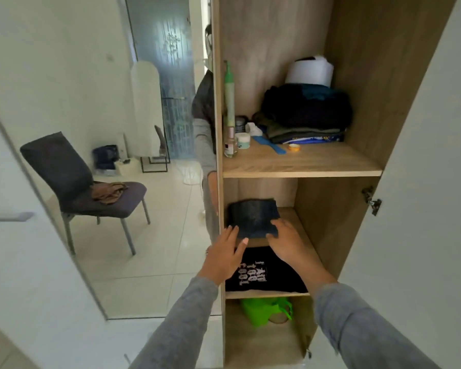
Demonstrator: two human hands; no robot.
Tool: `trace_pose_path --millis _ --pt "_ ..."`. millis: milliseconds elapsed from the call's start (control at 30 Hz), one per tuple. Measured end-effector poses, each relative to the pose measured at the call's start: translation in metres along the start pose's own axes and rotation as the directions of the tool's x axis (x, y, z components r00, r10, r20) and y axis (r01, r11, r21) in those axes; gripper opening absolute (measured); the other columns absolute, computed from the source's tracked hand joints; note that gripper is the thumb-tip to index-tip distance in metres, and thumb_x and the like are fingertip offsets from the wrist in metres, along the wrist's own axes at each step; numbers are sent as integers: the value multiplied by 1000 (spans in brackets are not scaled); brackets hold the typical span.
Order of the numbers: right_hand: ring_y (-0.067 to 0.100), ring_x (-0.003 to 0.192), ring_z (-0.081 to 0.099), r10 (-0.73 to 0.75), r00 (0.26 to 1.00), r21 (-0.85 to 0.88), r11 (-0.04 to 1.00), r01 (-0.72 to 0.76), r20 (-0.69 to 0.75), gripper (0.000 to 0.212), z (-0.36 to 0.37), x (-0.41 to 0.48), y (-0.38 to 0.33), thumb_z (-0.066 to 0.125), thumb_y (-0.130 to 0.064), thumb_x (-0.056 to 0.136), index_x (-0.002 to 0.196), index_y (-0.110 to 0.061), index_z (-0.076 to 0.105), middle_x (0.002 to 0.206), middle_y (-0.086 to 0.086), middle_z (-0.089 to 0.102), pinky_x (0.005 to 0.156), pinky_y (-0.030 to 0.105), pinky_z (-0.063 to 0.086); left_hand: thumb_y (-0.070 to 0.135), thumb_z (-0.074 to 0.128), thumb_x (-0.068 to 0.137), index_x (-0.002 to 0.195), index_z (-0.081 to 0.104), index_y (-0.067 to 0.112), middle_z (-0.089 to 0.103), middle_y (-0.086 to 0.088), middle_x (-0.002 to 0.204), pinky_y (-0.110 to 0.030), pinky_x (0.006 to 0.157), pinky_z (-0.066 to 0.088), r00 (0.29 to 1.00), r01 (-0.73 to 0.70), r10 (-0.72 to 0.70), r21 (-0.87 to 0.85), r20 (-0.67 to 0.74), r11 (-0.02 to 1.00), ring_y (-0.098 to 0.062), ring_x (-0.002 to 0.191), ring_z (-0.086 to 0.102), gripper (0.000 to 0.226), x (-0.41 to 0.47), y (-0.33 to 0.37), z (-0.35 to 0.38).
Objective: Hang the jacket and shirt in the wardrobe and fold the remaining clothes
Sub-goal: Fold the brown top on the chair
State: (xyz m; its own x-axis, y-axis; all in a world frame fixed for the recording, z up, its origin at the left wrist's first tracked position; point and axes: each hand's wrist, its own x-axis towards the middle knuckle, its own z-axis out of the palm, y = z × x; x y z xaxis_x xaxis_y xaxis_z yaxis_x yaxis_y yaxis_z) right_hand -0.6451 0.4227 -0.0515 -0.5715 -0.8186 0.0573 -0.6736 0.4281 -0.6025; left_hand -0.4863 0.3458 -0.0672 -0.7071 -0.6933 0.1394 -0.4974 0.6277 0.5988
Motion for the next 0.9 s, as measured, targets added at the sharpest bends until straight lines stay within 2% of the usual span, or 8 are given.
trace_pose_path --millis 100,300,400,500,633,767,900 --pt "25 142 22 -45 999 40 998 44 23 49 15 -54 -56 47 -20 96 142 -6 36 152 12 28 115 33 21 44 29 100 150 19 17 16 0 158 -25 114 10 999 26 -26 -6 -28 1000 -14 145 12 57 -66 -19 -38" --pt "24 138 28 -188 973 81 981 179 133 50 90 -147 -168 47 -22 96 142 -10 34 151 9 29 112 33 25 49 28 98 150 18 19 14 1 158 -29 117 10 958 240 -235 9 -163 971 -13 145 11 61 -197 -95 -120" --pt "20 140 24 -310 927 114 950 292 212 50 137 -188 -233 46 -23 96 143 -12 34 152 7 28 114 30 20 49 27 99 150 17 18 12 1 158 -29 116 9 909 352 -349 -32 -227 936 -13 145 10 61 -273 -137 -167" --pt "20 139 27 -428 849 154 904 399 309 50 176 -223 -298 47 -21 96 142 -10 35 151 7 30 111 26 20 48 26 99 151 14 19 8 3 159 -28 116 4 835 453 -453 -77 -310 888 -11 146 5 60 -342 -172 -208" --pt "21 138 29 -572 710 243 819 520 411 49 243 -272 -385 47 -20 97 142 -8 35 150 8 31 112 26 21 38 28 102 149 21 14 18 0 156 -26 114 9 687 589 -574 -122 -445 799 -15 144 14 53 -448 -225 -255" --pt "24 139 26 -658 514 319 734 599 550 52 319 -337 -468 44 -26 98 145 -10 30 153 9 26 113 32 23 36 26 102 150 19 13 14 -4 158 -26 115 7 464 759 -721 -189 -515 624 -16 145 11 53 -564 -274 -295" --pt "22 140 26 -707 342 407 661 630 619 50 387 -401 -539 46 -25 98 144 -12 33 152 7 28 112 30 21 38 26 102 150 17 13 13 -5 158 -30 116 9 276 842 -797 -265 -537 470 -17 145 10 55 -665 -309 -326"
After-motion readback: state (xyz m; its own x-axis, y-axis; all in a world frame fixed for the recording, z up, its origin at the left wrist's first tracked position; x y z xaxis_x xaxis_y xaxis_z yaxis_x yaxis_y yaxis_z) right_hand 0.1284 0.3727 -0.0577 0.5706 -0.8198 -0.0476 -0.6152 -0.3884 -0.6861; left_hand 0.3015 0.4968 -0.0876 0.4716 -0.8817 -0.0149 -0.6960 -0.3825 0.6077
